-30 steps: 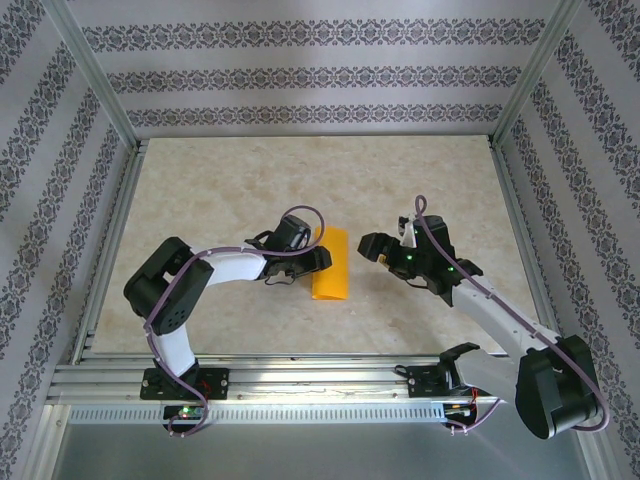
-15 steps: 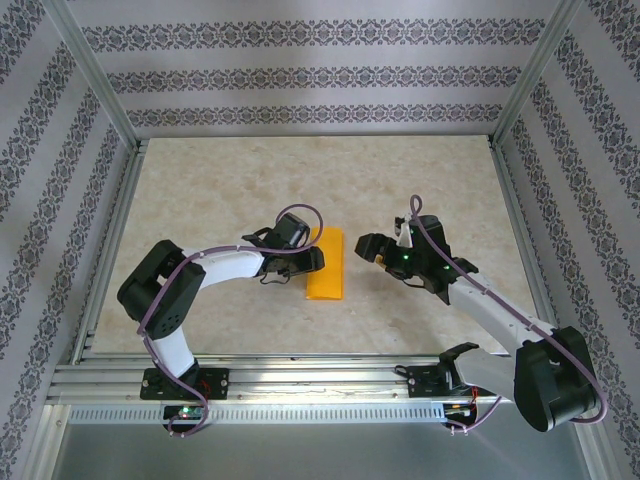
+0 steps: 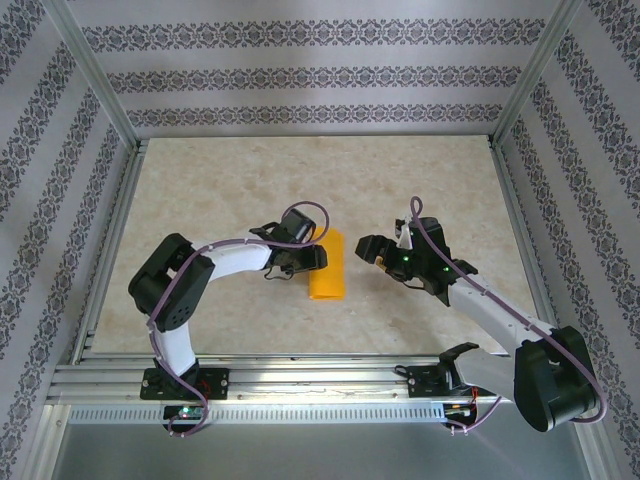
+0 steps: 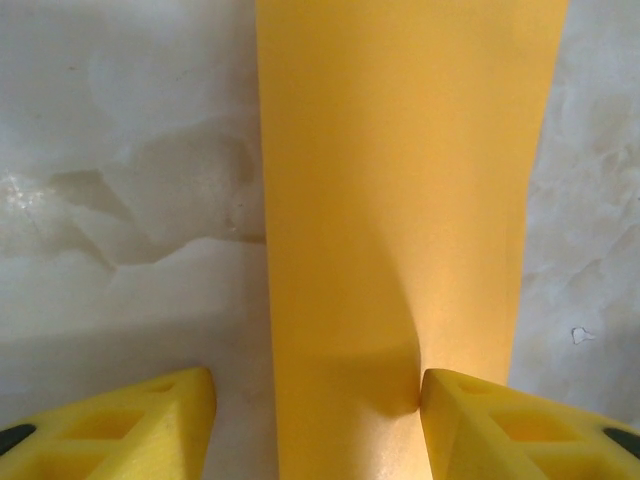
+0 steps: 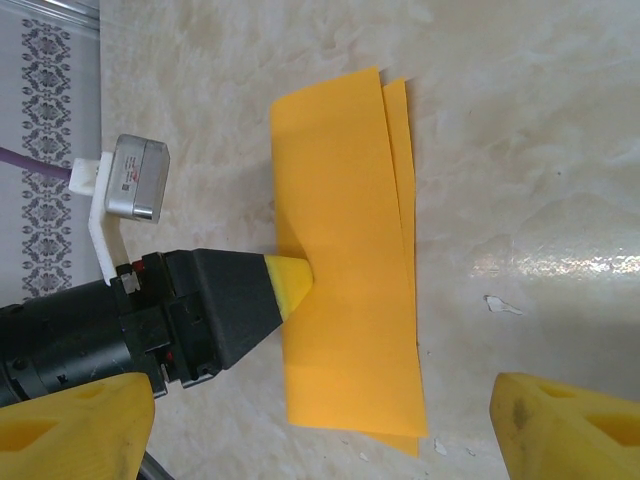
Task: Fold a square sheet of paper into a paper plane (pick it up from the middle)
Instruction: First fold the square sheet of paper in half at the center of the table.
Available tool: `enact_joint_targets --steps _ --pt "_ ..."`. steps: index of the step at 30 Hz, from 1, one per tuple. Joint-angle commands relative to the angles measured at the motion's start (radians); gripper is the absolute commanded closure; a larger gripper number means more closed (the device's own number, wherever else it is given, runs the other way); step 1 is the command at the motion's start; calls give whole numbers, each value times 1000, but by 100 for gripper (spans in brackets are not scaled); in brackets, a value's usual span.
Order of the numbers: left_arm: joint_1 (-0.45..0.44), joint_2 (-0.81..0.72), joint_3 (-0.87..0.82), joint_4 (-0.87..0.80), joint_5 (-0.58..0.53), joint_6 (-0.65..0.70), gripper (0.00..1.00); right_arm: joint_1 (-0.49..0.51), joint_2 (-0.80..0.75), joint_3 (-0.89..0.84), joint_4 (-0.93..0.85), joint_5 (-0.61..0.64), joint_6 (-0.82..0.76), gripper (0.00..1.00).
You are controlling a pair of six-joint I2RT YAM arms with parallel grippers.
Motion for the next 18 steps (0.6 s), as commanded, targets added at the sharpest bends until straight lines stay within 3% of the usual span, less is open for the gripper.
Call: enact_joint_targets --steps 1,11,18 --pt "-4 29 36 -110 12 70 43 11 -7 -10 15 13 7 13" --pt "-4 70 104 -213 6 155 44 11 -2 -14 13 18 13 13" --pt "-4 83 109 -212 4 138 44 11 -3 -14 12 18 16 13"
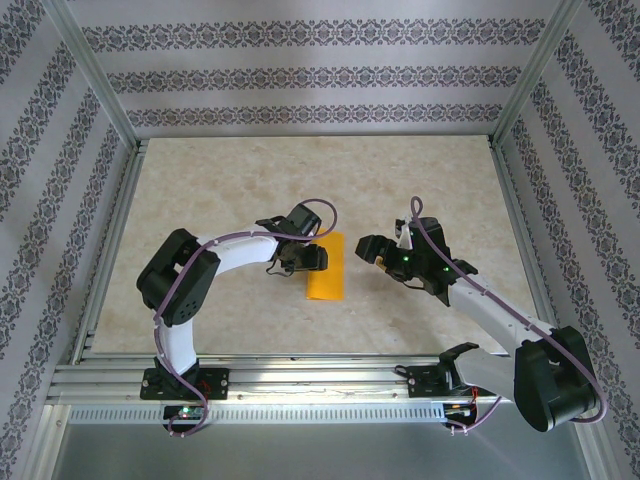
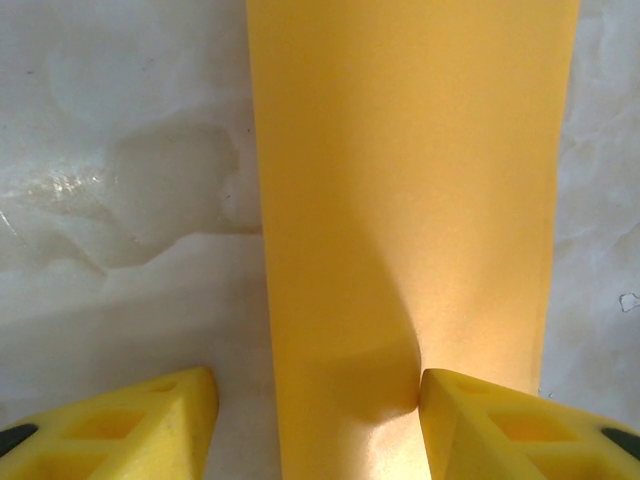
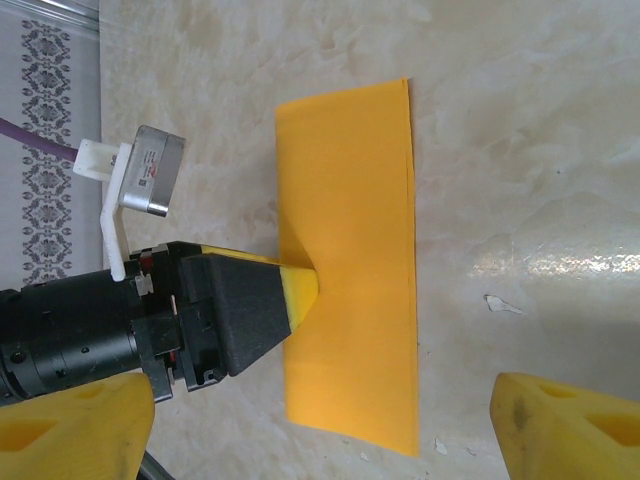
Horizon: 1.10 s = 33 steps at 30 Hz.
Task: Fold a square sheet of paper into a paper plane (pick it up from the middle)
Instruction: First fold the square sheet of paper in half at the center of the table.
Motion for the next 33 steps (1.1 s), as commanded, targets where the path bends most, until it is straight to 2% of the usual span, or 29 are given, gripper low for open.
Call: enact_joint_targets --steps 1,9,33 --pt "-4 33 10 -61 0 21 44 11 -3 -13 12 19 13 13" --pt "-4 47 7 -60 -5 11 43 11 22 -9 8 6 7 16" --pt "-10 92 10 -71 -9 -5 42 14 42 -6 10 11 14 14"
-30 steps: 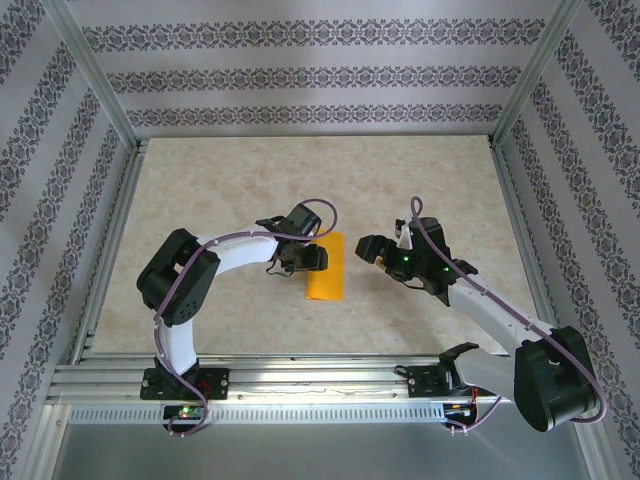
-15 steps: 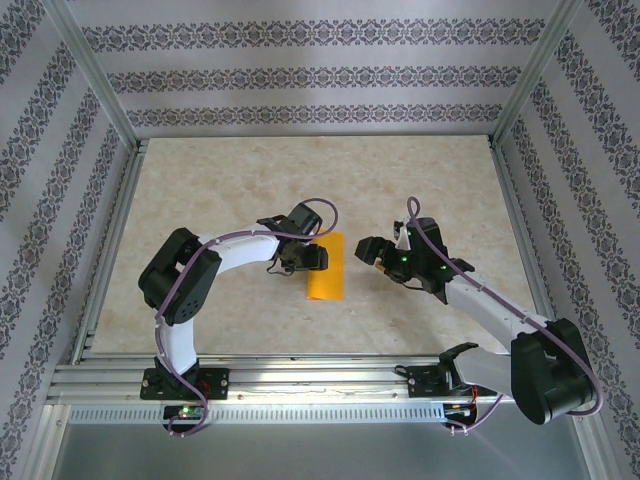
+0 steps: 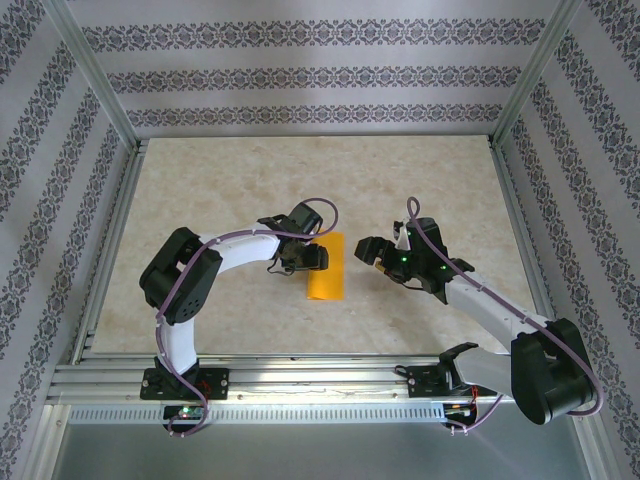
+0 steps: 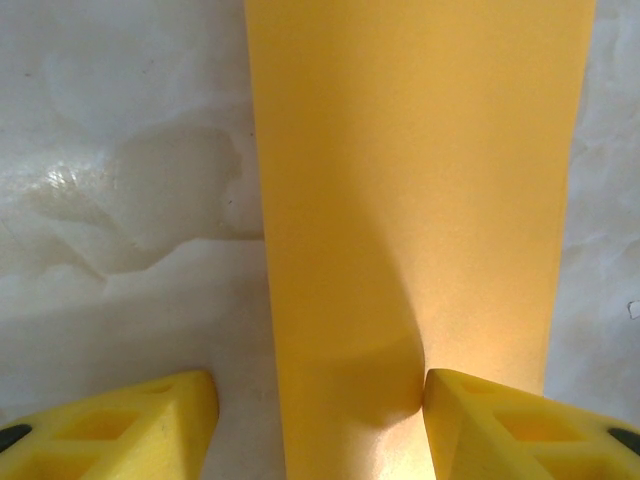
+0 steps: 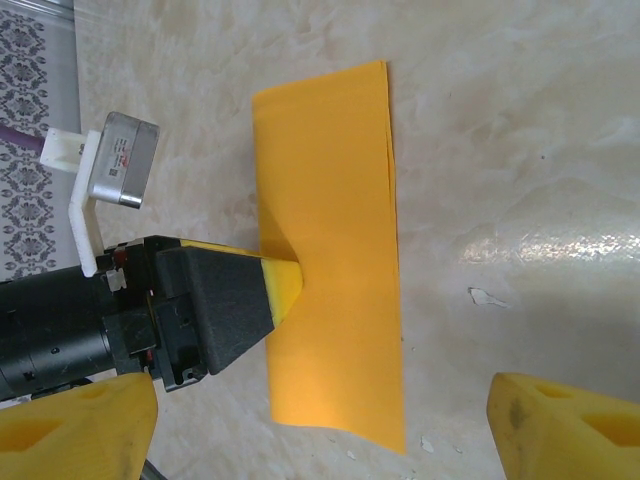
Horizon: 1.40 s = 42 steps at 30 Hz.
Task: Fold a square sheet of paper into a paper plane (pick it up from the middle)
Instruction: First fold the square sheet of paper in half at the center of the table.
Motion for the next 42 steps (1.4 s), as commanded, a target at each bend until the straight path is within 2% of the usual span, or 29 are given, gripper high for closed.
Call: enact_joint_targets --steps 1,6,11,22,25,29,31,37,42 --pt "-9 69 -19 -42 -9 -3 41 13 4 -5 12 10 14 14" --pt "-9 71 -21 -34 -9 -10 42 30 32 2 19 -5 -36 16" --pt "-11 74 -21 -28 -13 -19 41 35 109 25 -5 -7 -81 24" --pt "-14 78 -29 -25 1 -10 41 62 189 60 3 -6 -74 26" --pt "-14 80 -29 -25 2 -10 41 76 209 73 10 -4 -80 39" --pt "-14 81 -29 -24 5 -7 41 91 261 110 16 0 -86 73" --pt "-15 82 -26 -23 11 -1 41 95 285 131 2 22 -87 85" --pt "-16 82 -22 -28 21 30 42 82 263 126 -38 154 -53 88" --pt "-16 89 -12 -44 10 40 41 52 203 83 -25 164 -43 88"
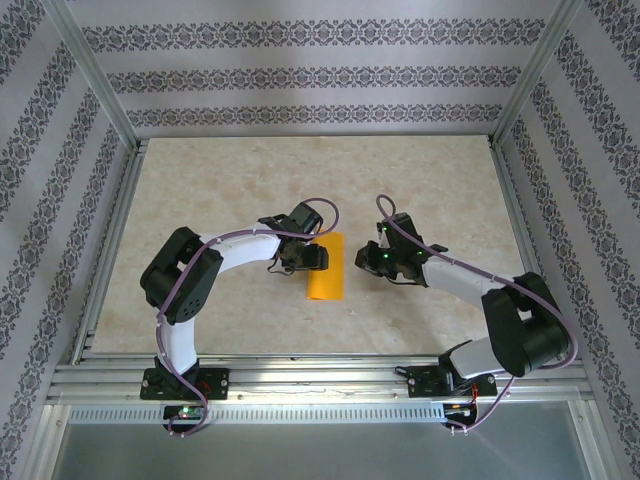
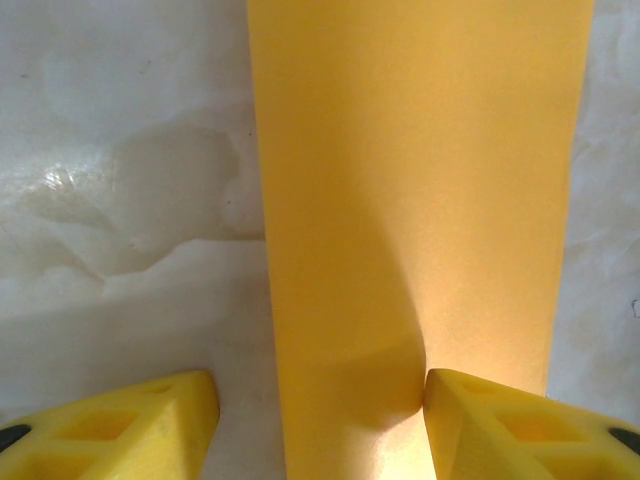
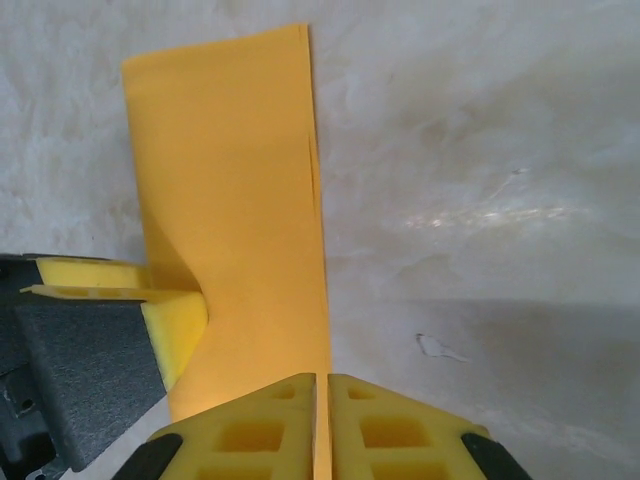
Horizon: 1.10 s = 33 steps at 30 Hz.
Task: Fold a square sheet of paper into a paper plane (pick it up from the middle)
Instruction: First fold the square sheet of paper in half at the center of the table, then hold the square sheet of paper at the center of the table.
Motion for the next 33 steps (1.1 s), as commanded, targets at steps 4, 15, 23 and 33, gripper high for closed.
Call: enact_joint_targets --steps 4,15,23,33 --pt "-15 87 -13 -31 18 30 41 -18 -31 -8 -8 -22 -10 88" --pt "-14 111 0 -57 15 28 41 5 12 20 8 -73 -6 89" --pt "-15 112 -1 -59 11 25 41 42 100 75 30 -56 0 95" --pt "-15 109 -21 -22 19 -23 41 61 146 113 29 -9 14 98"
